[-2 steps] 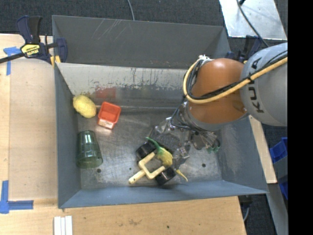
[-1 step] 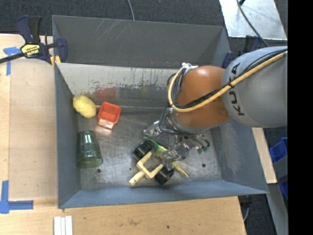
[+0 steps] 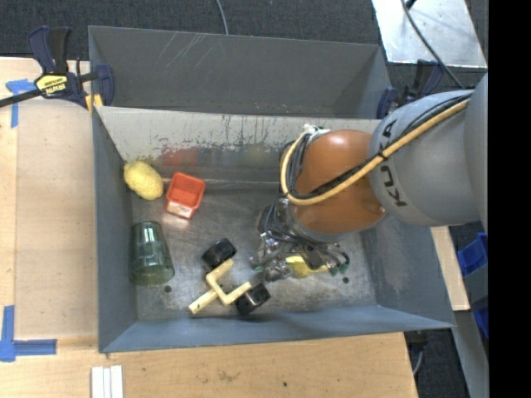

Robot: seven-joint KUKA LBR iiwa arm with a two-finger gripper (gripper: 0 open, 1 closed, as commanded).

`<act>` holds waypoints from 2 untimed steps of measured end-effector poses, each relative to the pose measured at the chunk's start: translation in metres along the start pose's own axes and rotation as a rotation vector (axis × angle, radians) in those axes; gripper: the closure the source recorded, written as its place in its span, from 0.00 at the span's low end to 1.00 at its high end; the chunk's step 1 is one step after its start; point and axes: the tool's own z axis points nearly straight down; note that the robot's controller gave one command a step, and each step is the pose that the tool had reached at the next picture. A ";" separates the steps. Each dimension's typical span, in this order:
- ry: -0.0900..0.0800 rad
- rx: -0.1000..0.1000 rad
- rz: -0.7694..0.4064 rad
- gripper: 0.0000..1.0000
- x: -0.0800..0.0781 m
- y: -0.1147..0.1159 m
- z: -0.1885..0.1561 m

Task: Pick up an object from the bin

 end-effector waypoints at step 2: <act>0.007 -0.002 0.000 1.00 0.002 0.000 -0.005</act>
Offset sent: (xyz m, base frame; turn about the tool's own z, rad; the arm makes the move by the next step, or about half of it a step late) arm 0.0001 0.0000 0.0707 0.0000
